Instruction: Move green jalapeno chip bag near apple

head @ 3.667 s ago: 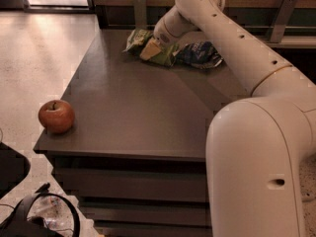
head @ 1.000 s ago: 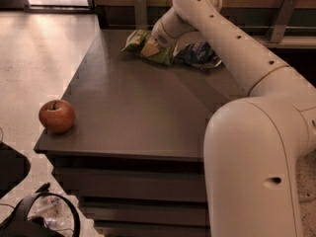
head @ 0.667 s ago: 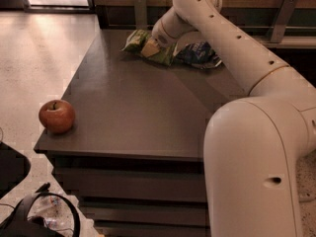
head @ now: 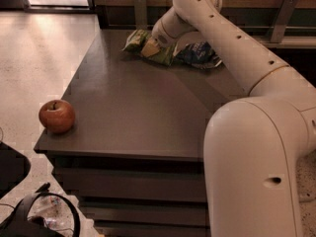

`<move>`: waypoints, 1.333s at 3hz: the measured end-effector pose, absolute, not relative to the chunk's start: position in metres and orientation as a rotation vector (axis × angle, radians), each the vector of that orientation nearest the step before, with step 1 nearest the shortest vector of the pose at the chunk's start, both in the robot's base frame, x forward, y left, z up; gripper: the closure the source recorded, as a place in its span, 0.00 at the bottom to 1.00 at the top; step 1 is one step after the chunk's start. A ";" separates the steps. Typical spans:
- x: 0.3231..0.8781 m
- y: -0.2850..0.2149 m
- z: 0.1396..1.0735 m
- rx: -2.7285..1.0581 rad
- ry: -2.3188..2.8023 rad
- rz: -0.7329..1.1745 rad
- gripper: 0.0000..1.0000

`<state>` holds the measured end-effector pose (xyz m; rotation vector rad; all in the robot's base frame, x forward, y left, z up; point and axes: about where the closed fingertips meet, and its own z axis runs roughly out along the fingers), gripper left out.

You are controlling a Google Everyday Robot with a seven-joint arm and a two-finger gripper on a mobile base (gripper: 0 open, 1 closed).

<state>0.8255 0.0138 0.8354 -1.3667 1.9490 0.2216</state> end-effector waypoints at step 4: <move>0.796 0.002 0.919 -1.410 1.951 -0.002 1.00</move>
Offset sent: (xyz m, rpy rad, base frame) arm -0.0349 -0.0049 0.1504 -0.2174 -0.2214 -0.0643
